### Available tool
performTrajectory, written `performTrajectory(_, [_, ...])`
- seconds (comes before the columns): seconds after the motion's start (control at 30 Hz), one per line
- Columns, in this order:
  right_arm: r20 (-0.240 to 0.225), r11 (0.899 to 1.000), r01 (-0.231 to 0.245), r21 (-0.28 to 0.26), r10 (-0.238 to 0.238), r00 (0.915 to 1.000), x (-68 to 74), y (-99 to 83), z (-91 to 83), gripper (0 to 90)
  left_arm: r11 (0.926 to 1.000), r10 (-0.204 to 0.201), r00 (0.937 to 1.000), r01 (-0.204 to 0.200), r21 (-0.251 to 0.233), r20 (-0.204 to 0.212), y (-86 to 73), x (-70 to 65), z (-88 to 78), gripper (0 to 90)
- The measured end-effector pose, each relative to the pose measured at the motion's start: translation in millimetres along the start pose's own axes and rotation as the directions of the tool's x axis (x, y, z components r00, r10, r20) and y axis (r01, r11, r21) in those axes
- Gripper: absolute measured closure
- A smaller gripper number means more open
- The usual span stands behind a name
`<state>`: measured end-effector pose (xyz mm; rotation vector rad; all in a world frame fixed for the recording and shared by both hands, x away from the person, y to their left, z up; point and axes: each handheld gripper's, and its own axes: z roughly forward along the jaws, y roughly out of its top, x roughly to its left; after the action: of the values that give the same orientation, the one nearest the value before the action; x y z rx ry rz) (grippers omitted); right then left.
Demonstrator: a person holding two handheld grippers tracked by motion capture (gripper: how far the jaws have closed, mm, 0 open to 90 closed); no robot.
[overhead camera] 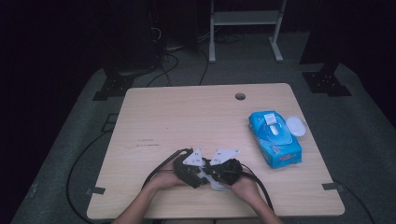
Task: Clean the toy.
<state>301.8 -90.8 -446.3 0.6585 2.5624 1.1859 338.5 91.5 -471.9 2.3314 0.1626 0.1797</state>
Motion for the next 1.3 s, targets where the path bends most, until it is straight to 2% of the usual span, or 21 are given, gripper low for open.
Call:
performTrajectory(0.1, [0.04, 1.0, -0.022, -0.001, 0.022, 0.999, -10.4, -6.8, -10.1, 84.2, 1.0, -0.004, 1.0, 0.004, -0.005, 0.001, -0.2, 1.0, -0.5, 23.4])
performTrajectory(0.17, [0.042, 0.999, -0.039, -0.005, 0.039, 0.9984, -13.2, -9.6, -13.1, 84.2, 0.9999, -0.009, 1.0, 0.009, -0.009, 0.0, 0.8, 0.7, 0.1, 23.4])
performTrajectory(0.23, [0.038, 0.999, -0.036, -0.009, 0.037, 0.9986, -10.0, -8.8, -12.1, 84.3, 0.9999, -0.003, 1.0, 0.003, -0.01, 0.002, 2.0, 0.5, 0.7, 23.4])
performTrajectory(0.33, [0.006, 1.0, -0.02, -0.018, 0.02, 0.9998, -1.5, -4.3, -4.3, 84.2, 1.0, 0.002, 1.0, -0.002, -0.002, -0.003, 2.2, -0.5, 1.4, 23.4])
performTrajectory(0.43, [0.003, 1.0, -0.009, -0.011, 0.009, 1.0, 0.3, -2.2, -1.0, 84.2, 1.0, 0.006, 1.0, -0.006, 0.004, -0.001, 0.5, 0.3, 0.2, 23.4])
performTrajectory(0.53, [0.022, 1.0, -0.016, -0.009, 0.016, 0.9996, -5.9, -4.7, -6.5, 84.2, 1.0, -0.001, 1.0, 0.001, -0.008, 0.002, 0.8, 0.2, -0.1, 23.4])
performTrajectory(0.7, [0.079, 0.998, -0.056, -0.001, 0.056, 0.9953, -22.4, -17.4, -23.9, 84.2, 0.9999, -0.009, 1.0, 0.009, -0.014, -0.001, 0.0, 1.7, -2.0, 23.4])
performTrajectory(0.8, [0.086, 0.998, -0.067, -0.008, 0.067, 0.994, -24.5, -20.8, -27.8, 84.2, 0.9997, -0.012, 0.9999, 0.012, -0.02, -0.002, 1.5, 1.6, -1.4, 23.4])
performTrajectory(1.03, [0.025, 1.0, -0.018, -0.015, 0.019, 0.9995, -2.1, -11.0, -10.3, 84.2, 1.0, 0.0, 1.0, 0.0, 0.003, -0.004, -0.5, 2.0, -0.7, 23.4])
performTrajectory(1.13, [0.019, 1.0, -0.025, -0.015, 0.025, 0.9995, -4.4, -12.4, -12.1, 84.2, 1.0, -0.002, 1.0, 0.002, -0.004, -0.003, -0.8, 2.5, -1.5, 23.4])
performTrajectory(1.3, [0.041, 0.998, -0.055, -0.009, 0.056, 0.9976, -14.1, -21.0, -24.5, 84.1, 0.9996, -0.02, 0.9998, 0.019, -0.021, -0.006, -1.0, 3.5, -1.9, 23.4])
